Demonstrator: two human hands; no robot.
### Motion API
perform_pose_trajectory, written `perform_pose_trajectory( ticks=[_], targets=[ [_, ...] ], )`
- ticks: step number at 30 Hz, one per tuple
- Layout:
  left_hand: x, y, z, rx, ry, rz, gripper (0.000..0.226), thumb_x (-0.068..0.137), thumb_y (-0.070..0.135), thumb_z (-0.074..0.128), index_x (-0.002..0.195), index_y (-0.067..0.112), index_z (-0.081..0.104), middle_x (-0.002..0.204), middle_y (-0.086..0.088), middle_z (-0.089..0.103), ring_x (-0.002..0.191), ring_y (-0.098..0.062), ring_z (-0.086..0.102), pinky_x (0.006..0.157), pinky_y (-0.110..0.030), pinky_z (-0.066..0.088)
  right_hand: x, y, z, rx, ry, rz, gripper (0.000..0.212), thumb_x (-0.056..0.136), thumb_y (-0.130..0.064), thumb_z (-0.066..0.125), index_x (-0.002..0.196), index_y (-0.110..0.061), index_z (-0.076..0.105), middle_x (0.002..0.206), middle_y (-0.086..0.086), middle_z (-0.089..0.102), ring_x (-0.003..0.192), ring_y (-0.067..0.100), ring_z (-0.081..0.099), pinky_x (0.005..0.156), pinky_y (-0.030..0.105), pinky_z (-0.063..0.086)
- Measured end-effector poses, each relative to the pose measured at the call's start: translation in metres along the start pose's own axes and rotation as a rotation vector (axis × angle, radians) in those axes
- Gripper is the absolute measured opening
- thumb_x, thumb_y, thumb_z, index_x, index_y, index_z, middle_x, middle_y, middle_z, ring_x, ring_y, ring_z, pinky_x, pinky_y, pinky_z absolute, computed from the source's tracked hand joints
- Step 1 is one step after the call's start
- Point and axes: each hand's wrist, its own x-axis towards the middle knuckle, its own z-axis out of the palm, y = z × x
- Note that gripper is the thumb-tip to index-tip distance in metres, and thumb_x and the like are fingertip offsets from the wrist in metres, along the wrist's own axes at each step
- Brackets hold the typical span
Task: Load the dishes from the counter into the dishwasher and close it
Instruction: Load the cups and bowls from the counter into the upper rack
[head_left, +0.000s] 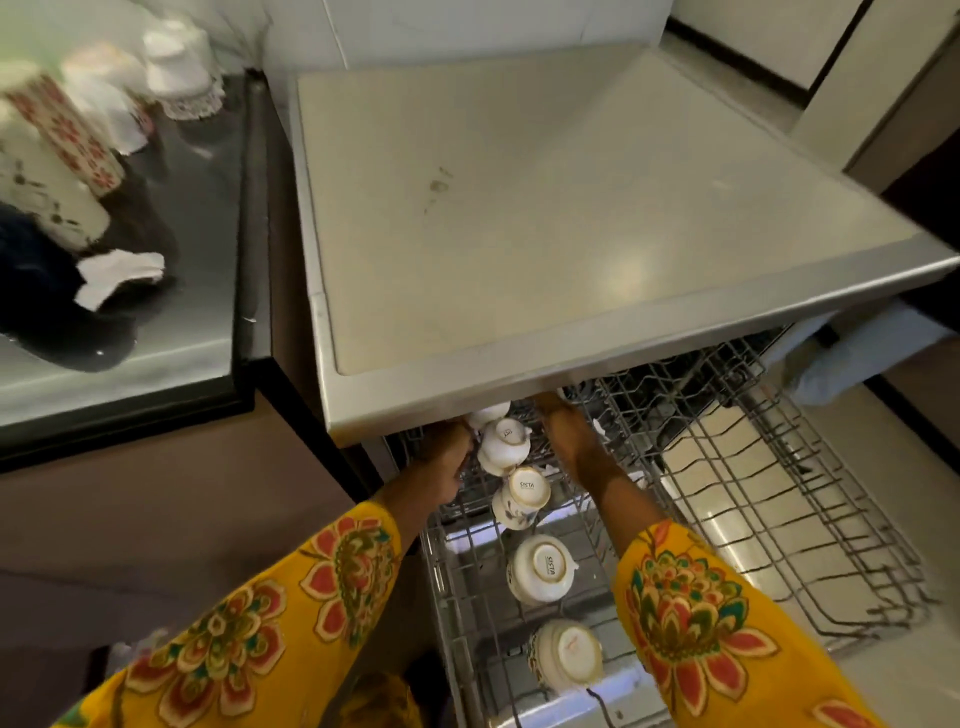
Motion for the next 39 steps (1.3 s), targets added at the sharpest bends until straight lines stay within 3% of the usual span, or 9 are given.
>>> perform_pose_trajectory(
  ticks=[7,12,16,20,24,28,30,34,39],
  targets=[
    [-0.075,0.006,-0.021,-0.081,0.022,0.028,0.026,0.097,0.021,0.046,0.072,0.018,0.048,0.063,-0.003,0.038,0.056,-0.014,0.033,0.055,-0.027,0.027,-0.076,-0.012,-0.009,-0.043,0.009,-0.008,0.071,0.093,-0.061,0.022,0.129,-0.007,0.053,0.122,0.021,0.054,0.106,0.025,0.056,0.096,0.034,0.04],
    [-0.131,0.016,-0.038,-0.116,0.032,0.043,0.025,0.097,0.01,0.042,0.077,0.015,0.056,0.058,-0.004,0.035,0.053,-0.015,0.031,0.054,-0.027,0.027,-0.119,0.0,0.005,-0.074,-0.042,-0.028,0.076,0.089,-0.069,0.025,0.129,-0.011,0.055,0.133,0.018,0.054,0.121,0.031,0.051,0.103,0.039,0.04],
    [-0.168,0.024,-0.052,-0.115,0.049,0.054,0.02,0.097,0.02,0.046,0.082,0.011,0.056,0.067,-0.005,0.044,0.059,-0.016,0.038,0.057,-0.027,0.035,-0.149,0.011,0.015,-0.071,-0.137,-0.01,0.053,0.097,-0.054,0.029,0.085,-0.013,0.061,0.102,0.019,0.06,0.087,0.022,0.056,0.086,0.033,0.042],
    [-0.199,0.031,-0.072,-0.142,0.058,0.105,0.019,0.096,0.018,0.046,0.079,0.016,0.053,0.07,-0.002,0.046,0.06,-0.013,0.04,0.057,-0.027,0.035,-0.18,0.001,0.026,-0.078,-0.173,-0.035,0.035,0.097,-0.051,0.032,0.079,-0.026,0.048,0.083,-0.004,0.048,0.074,0.007,0.041,0.068,0.02,0.035],
    [-0.222,0.043,-0.095,-0.15,0.074,0.14,0.017,0.097,0.016,0.044,0.083,0.02,0.051,0.077,0.002,0.045,0.065,-0.009,0.04,0.06,-0.024,0.034,-0.205,-0.021,0.043,-0.123,-0.216,-0.095,0.041,0.093,-0.062,0.03,0.067,-0.032,0.041,0.067,-0.011,0.037,0.06,0.003,0.031,0.057,0.018,0.026],
    [-0.246,0.051,-0.114,-0.161,0.068,0.164,0.036,0.1,0.022,0.043,0.132,0.007,0.047,0.131,-0.012,0.052,0.123,-0.024,0.049,0.101,-0.035,0.038,-0.217,-0.038,0.06,-0.186,-0.28,-0.173,0.047,0.086,-0.071,0.031,0.064,-0.032,0.046,0.066,-0.013,0.041,0.059,0.003,0.036,0.057,0.019,0.029],
    [-0.254,0.057,-0.125,-0.165,0.075,0.189,0.042,0.1,0.025,0.043,0.137,0.006,0.045,0.14,-0.018,0.046,0.129,-0.027,0.044,0.104,-0.035,0.034,-0.227,-0.053,0.068,-0.214,-0.307,-0.209,0.049,0.084,-0.074,0.029,0.067,-0.032,0.047,0.067,-0.014,0.041,0.059,0.002,0.035,0.056,0.019,0.027],
    [-0.265,0.066,-0.142,-0.195,0.09,0.249,0.033,0.1,0.025,0.043,0.127,0.007,0.052,0.112,-0.006,0.057,0.101,-0.017,0.054,0.08,-0.029,0.04,-0.246,-0.079,0.079,-0.196,-0.372,-0.256,0.041,0.093,-0.063,0.027,0.083,-0.031,0.051,0.074,-0.013,0.045,0.064,0.0,0.04,0.058,0.017,0.031],
    [-0.269,0.081,-0.16,-0.26,0.147,0.304,0.023,0.101,0.026,0.039,0.082,0.022,0.052,0.078,0.007,0.046,0.068,-0.005,0.041,0.061,-0.022,0.034,-0.257,-0.105,0.095,-0.178,-0.411,-0.317,0.044,0.094,-0.059,0.028,0.085,-0.027,0.055,0.092,-0.003,0.054,0.086,0.012,0.051,0.081,0.026,0.041]
  ],
)
